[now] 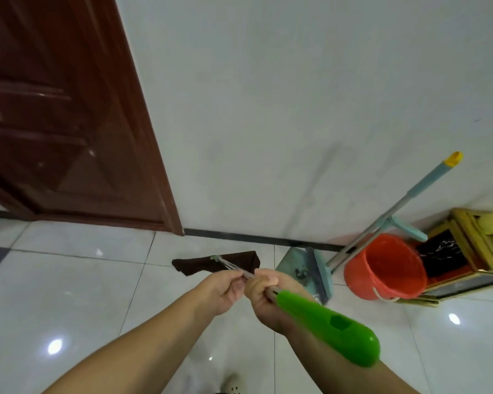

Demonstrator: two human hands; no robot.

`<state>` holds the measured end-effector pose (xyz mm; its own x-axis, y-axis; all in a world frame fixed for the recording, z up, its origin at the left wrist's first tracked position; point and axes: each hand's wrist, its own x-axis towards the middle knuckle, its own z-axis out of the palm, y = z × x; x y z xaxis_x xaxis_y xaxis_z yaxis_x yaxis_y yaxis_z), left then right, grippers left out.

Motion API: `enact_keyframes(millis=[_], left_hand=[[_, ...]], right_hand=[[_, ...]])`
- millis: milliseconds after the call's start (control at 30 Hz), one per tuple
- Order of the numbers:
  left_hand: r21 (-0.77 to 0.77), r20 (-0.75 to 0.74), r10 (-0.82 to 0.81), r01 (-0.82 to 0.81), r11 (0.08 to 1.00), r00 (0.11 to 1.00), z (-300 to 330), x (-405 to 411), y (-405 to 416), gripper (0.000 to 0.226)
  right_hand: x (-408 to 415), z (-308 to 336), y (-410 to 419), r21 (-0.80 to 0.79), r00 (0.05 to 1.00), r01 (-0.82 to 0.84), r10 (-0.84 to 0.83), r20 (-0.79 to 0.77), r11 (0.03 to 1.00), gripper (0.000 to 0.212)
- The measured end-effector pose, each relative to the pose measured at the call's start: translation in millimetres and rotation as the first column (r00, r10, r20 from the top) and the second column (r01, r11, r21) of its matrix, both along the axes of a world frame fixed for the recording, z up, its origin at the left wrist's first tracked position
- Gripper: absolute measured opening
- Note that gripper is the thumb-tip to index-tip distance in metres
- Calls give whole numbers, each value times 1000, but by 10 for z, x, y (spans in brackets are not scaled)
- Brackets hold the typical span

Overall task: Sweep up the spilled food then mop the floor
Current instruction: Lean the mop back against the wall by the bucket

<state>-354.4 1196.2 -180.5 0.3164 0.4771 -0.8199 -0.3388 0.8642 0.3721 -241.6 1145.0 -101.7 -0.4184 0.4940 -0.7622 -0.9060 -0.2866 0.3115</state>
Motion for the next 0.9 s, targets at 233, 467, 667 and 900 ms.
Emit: enact_keyframes(millis=[233,467,667,900], left_hand=[[74,103,3,-10,997,995,8,52,508,15],[199,79,-143,125,972,987,-67,-94,1216,35],[304,-237,-271,337,891,933,-7,-303,1953,28],[457,-511,-296,547,702,807,-94,-391,2617,22]], right_hand=[[87,241,518,26,991,135,-135,2,991,15],[-156,369,1412,13,968,168,-168,187,986,21],[-408,538,2136,76,948,10,-34,317,997,11],[-305,462,2474,-12,442,-374,190,877,927,13]])
